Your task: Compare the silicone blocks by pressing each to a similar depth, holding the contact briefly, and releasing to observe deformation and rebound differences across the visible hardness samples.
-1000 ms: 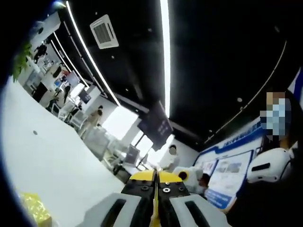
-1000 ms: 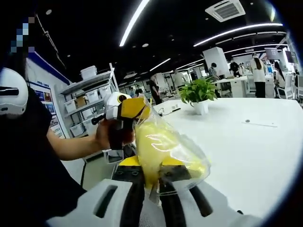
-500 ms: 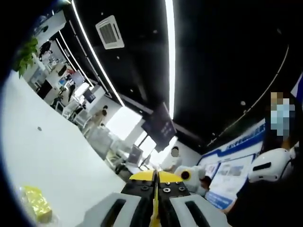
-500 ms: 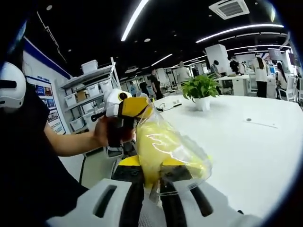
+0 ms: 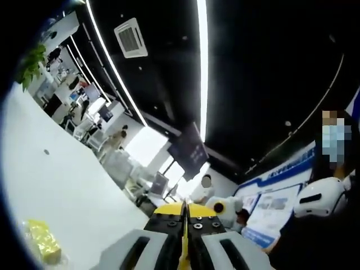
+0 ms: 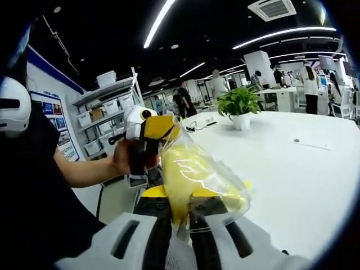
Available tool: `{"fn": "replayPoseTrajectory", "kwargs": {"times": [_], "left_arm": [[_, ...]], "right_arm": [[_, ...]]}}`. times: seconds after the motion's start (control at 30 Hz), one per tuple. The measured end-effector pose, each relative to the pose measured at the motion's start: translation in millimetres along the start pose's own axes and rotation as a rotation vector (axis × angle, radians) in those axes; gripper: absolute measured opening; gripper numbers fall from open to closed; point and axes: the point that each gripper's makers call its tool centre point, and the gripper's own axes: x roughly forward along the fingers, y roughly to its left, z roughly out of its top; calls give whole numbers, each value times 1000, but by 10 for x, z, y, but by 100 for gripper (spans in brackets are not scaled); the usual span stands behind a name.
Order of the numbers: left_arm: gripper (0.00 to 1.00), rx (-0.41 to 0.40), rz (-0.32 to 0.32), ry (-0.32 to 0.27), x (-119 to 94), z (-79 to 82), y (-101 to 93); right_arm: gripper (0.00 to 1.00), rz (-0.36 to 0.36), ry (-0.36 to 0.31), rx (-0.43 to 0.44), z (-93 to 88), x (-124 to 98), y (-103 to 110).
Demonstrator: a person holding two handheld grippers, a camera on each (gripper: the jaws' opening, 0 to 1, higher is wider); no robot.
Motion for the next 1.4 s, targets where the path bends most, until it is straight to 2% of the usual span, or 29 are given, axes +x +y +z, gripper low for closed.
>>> {"fn": "replayPoseTrajectory", "kwargs": {"times": [0.13,0.2,0.6,0.9,1.4], "left_arm": [[0,16,-2,-9,24,2,-11],[0,36,-3,-10,41,3,-37],[0,58,4,-4,96,4,-44],[0,44,-27,-14,144,56,-76],[0,41,-14,-12,240,105,11]], "right_arm": [[6,-13,-8,-16,16,-3,-10],[6,-3,-9,6,21,-12,-3],[6,-1,-25,13,33,-14,-60],[8,-13,-84,-18,96,-19,-94],[14,-45,-138,-8,138,-22,-213]]}}
